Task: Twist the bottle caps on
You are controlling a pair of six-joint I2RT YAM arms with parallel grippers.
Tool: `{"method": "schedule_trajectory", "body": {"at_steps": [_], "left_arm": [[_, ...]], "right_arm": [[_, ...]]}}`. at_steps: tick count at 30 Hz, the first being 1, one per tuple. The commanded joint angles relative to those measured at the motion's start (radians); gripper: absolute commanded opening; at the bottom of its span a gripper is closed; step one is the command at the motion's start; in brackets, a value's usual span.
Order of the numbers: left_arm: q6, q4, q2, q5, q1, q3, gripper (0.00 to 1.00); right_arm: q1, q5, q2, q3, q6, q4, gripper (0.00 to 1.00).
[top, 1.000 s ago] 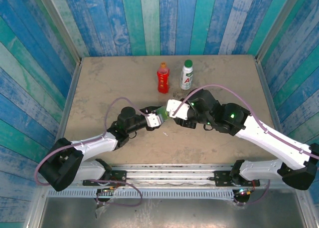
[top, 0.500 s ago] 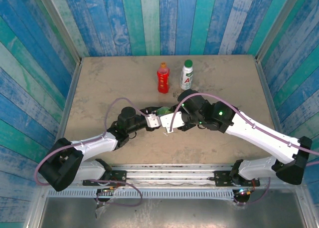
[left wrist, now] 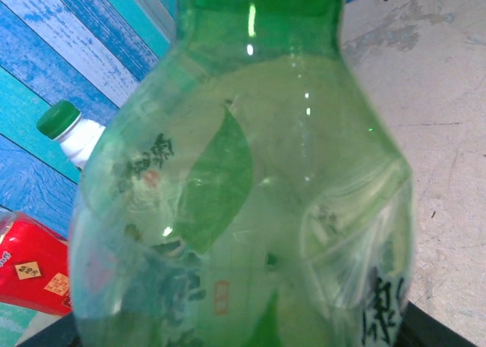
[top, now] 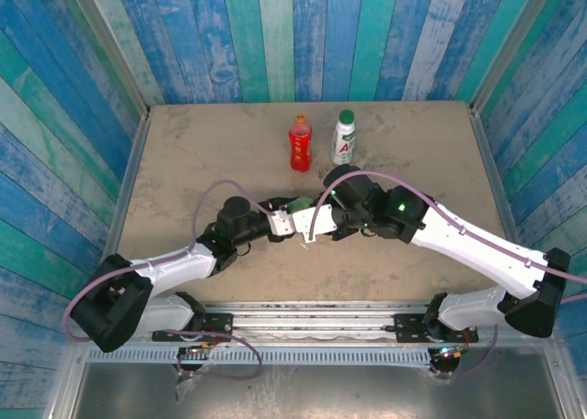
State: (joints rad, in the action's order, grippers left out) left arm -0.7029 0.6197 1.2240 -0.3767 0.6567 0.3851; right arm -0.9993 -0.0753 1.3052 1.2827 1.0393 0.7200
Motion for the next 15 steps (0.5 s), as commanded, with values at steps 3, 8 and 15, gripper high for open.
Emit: {"method": "schedule_trajectory", "body": {"at_steps": [3,8,15], "left_arm": [[0.004,0.019,-0.047,-0.007,0.003,-0.005,0.6],[0.005,0.021,-0.046,-0.007,0.003,-0.004,0.6],[0.024,0.074,-0.045,0.015,0.003,-0.012,0.59]], "right_arm": [[0.0,-0.013,0.011,-0.003,-0.014,-0.007,0.34],[0.003,0.002,0.016,0.01,-0.037,0.015,0.24],[0.023,-0.073,0.033,0.043,-0.402,-0.063,0.04]]}}
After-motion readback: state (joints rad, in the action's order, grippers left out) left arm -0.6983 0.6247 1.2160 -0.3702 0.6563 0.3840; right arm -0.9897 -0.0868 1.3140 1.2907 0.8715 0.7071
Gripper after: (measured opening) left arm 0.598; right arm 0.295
